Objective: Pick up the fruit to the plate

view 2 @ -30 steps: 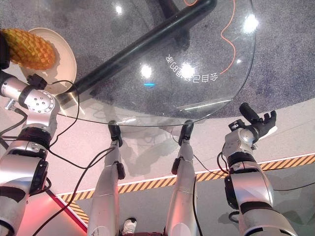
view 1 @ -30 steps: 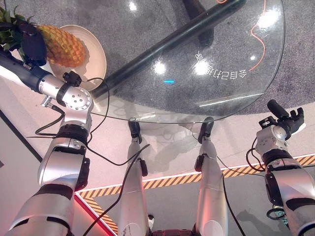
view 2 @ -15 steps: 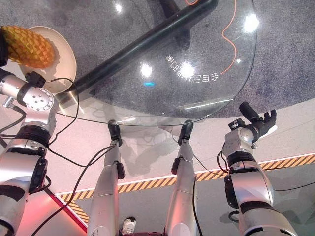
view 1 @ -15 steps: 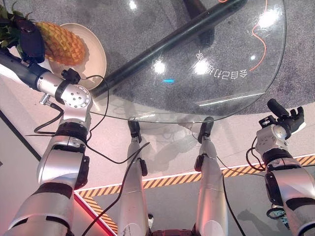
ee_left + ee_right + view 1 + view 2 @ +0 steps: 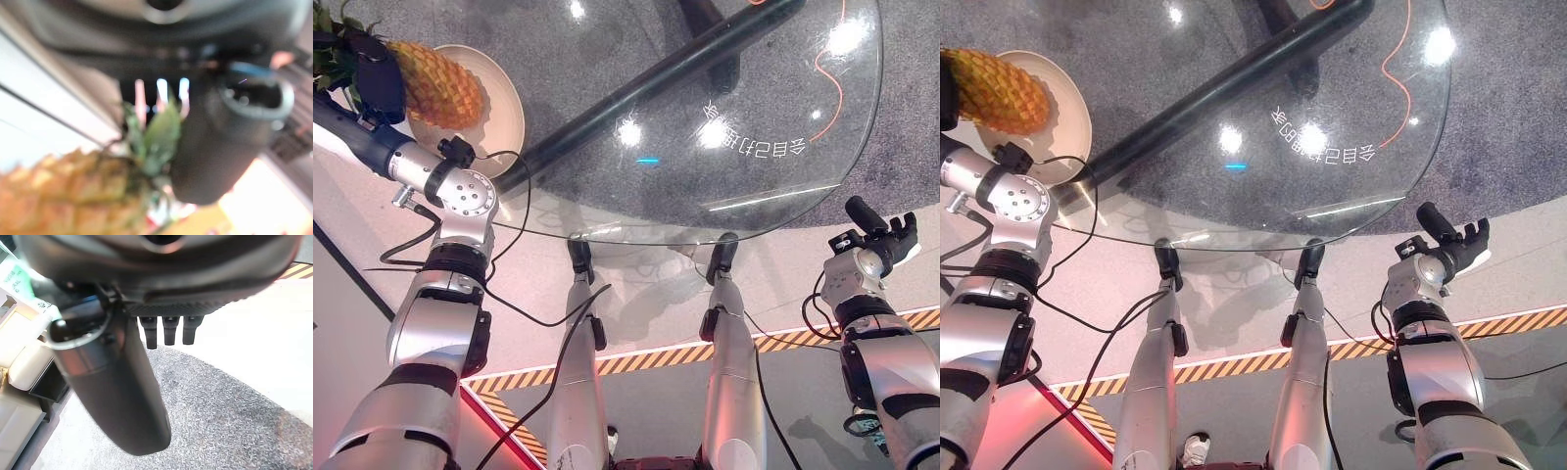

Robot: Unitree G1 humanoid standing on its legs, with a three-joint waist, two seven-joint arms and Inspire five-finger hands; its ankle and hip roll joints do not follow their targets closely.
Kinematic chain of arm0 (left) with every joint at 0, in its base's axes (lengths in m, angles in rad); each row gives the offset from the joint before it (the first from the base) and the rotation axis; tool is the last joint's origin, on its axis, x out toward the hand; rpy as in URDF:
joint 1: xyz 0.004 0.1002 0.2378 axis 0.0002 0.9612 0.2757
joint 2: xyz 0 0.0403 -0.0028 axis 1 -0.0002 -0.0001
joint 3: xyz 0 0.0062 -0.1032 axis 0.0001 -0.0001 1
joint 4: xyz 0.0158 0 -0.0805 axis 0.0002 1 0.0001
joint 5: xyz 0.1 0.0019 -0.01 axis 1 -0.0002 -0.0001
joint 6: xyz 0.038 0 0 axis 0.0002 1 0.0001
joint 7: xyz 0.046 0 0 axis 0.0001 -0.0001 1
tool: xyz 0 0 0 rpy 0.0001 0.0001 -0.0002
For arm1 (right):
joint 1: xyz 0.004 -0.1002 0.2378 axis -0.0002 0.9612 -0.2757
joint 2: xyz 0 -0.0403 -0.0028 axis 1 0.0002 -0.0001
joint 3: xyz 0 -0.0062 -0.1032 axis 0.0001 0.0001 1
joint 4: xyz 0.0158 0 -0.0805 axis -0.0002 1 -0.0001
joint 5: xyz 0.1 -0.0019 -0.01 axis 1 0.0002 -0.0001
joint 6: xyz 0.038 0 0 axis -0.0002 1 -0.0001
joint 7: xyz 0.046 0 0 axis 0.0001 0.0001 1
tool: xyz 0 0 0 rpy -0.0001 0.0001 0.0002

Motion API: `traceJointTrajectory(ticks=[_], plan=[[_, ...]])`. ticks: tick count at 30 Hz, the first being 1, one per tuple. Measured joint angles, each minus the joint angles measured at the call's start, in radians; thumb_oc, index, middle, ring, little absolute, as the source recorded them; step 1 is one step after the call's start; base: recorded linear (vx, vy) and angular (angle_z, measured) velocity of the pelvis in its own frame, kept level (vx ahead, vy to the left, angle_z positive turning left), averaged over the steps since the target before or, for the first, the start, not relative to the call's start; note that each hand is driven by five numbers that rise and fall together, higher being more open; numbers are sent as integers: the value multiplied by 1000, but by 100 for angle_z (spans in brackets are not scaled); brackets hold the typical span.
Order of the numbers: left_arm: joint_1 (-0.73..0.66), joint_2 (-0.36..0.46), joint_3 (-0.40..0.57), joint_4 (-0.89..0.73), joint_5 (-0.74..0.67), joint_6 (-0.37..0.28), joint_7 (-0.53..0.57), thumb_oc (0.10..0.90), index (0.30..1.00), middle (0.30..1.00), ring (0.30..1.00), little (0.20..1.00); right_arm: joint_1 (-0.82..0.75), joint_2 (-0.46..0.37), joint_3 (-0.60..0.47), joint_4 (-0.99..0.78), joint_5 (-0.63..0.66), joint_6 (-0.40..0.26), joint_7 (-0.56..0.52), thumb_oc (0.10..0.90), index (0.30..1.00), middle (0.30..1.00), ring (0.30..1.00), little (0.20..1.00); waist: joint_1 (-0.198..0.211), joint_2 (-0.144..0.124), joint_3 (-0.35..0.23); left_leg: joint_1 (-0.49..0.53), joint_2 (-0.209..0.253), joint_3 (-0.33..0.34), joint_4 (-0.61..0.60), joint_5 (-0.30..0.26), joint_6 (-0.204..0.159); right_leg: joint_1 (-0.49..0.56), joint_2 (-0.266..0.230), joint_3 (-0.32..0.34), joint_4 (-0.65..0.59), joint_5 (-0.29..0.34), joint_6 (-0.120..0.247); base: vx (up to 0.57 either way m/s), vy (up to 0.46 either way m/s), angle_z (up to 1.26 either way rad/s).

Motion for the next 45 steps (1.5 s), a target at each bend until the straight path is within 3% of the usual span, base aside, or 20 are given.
traceJointTrajectory(ticks=[45], plan=[[0, 18, -80, -3, 208, 27, 42, 100, 300, 300, 300, 200, -1, 0, 0, 3, 11, -13, 21, 800, 900, 900, 900, 900, 12, -1, 0, 0, 4, 0, 0, 1, -2, -7, 4, 5, 2, 1, -1, 0, 0, 0]])
